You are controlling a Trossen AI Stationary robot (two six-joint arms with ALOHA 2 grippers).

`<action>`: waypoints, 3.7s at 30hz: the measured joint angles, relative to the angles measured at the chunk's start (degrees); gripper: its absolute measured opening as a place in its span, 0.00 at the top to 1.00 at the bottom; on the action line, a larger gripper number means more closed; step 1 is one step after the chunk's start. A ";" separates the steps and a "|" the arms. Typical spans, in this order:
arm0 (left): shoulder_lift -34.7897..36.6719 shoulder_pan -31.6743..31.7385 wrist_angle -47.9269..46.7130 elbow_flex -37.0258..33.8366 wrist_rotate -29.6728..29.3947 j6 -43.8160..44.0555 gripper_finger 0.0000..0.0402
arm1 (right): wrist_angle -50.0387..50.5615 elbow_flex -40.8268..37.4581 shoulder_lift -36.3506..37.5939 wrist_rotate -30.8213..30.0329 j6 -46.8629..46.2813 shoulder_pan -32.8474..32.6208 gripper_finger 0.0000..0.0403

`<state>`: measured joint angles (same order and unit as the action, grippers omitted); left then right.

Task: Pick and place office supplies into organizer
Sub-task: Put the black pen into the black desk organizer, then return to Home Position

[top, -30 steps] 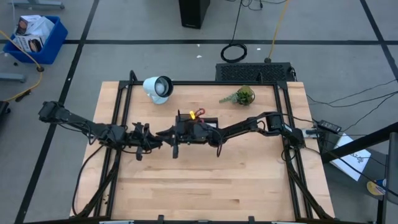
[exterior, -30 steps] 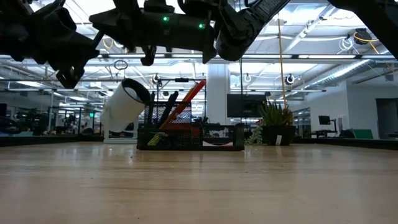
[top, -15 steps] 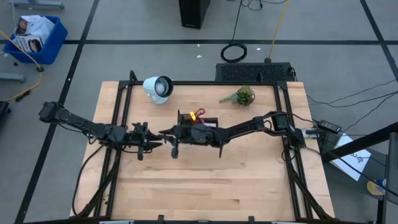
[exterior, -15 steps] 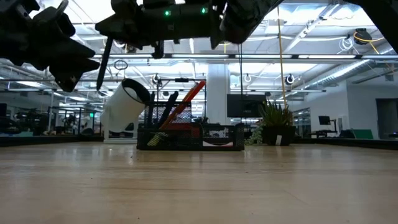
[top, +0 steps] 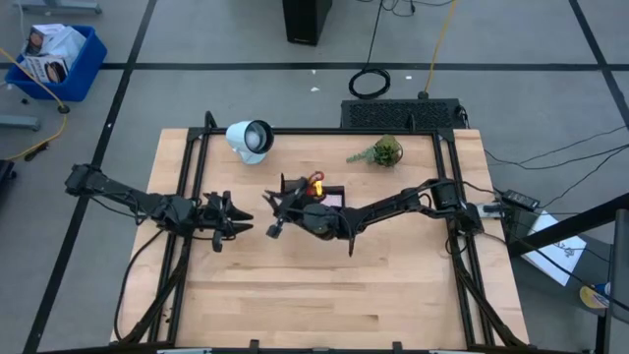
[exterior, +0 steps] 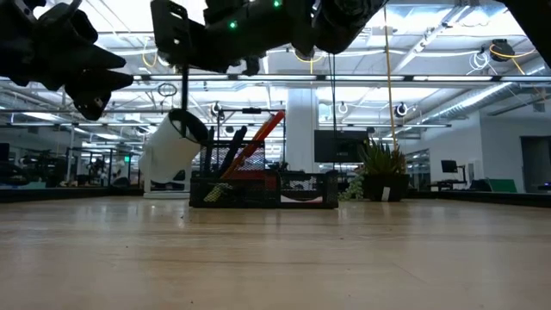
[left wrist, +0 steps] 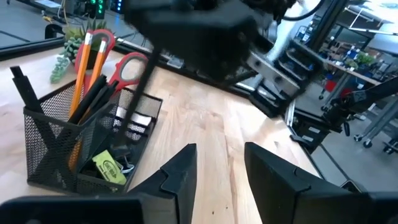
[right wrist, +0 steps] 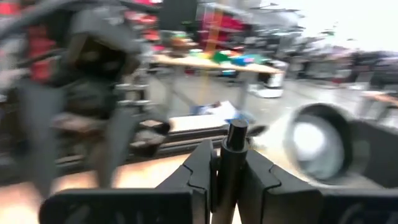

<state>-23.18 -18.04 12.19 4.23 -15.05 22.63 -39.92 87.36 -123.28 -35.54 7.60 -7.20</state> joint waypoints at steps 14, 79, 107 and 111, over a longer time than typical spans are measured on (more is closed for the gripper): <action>-0.04 0.02 -2.31 0.00 0.09 1.69 0.64 | -2.49 -0.05 0.02 -12.63 5.36 2.13 0.92; 4.58 -0.96 -10.07 -0.02 3.80 -20.34 0.64 | -23.06 -77.03 56.23 -6.53 -1.69 -19.33 0.48; 22.99 3.45 -20.37 1.88 9.48 -19.75 0.64 | -2.34 -86.45 89.63 -24.69 0.04 -32.84 0.48; 22.99 3.67 -20.83 2.09 10.32 -19.07 0.64 | 1.43 -86.45 95.42 -24.84 2.57 -36.78 0.48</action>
<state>-0.19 -14.37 -8.64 6.32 -4.73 3.56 -38.49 0.91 -27.86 -60.38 10.17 -43.99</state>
